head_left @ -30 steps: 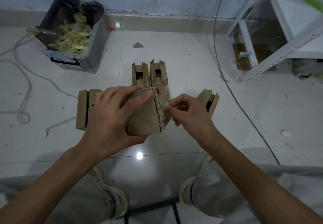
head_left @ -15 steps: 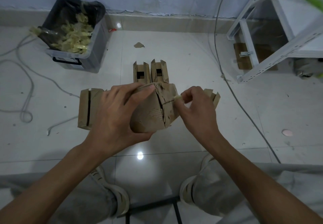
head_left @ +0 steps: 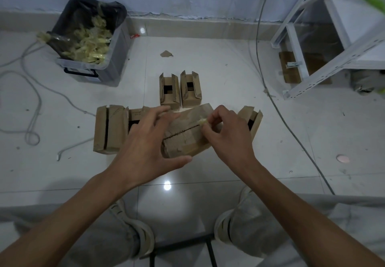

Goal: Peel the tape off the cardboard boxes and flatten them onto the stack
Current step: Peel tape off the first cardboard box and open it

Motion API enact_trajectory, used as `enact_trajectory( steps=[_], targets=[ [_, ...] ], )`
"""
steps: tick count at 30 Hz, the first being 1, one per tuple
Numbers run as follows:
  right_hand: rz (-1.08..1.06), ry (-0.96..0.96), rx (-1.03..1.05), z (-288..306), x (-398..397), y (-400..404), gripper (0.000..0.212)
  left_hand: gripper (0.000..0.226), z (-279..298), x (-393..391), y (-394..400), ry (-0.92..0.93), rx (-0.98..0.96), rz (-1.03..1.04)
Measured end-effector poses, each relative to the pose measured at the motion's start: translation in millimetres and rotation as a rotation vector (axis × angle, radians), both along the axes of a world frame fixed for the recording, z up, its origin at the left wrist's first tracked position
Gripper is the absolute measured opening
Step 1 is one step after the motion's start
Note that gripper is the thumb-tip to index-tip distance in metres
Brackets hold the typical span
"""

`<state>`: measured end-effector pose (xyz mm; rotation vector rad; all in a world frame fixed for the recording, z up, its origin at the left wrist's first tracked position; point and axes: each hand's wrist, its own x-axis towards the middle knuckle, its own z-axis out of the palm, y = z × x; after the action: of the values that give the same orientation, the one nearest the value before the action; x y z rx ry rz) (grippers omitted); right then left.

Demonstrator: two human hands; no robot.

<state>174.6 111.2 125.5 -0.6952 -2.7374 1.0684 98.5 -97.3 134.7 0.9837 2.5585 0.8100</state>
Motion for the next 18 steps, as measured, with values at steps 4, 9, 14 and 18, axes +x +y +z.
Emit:
enact_trajectory(
  steps=[4, 9, 14, 18],
  targets=[
    [0.036, 0.002, -0.024, 0.7, 2.0, -3.8, 0.011, 0.105, -4.3, 1.7, 0.0, 0.102, -0.130, -0.048],
    [0.098, 0.031, -0.278, 2.0, 2.4, -14.4, 0.013, 0.105, -4.1, -1.7, -1.4, 0.248, -0.314, -0.083],
    [0.098, 0.027, -0.443, 1.4, -1.2, -11.8, 0.015, 0.093, -7.9, -1.2, -1.1, 0.282, -0.388, -0.062],
    [-0.008, 0.027, -0.312, 1.4, -3.3, -0.1, 0.017, 0.087, -3.2, -1.3, -0.9, 0.341, -0.357, -0.035]
  ],
)
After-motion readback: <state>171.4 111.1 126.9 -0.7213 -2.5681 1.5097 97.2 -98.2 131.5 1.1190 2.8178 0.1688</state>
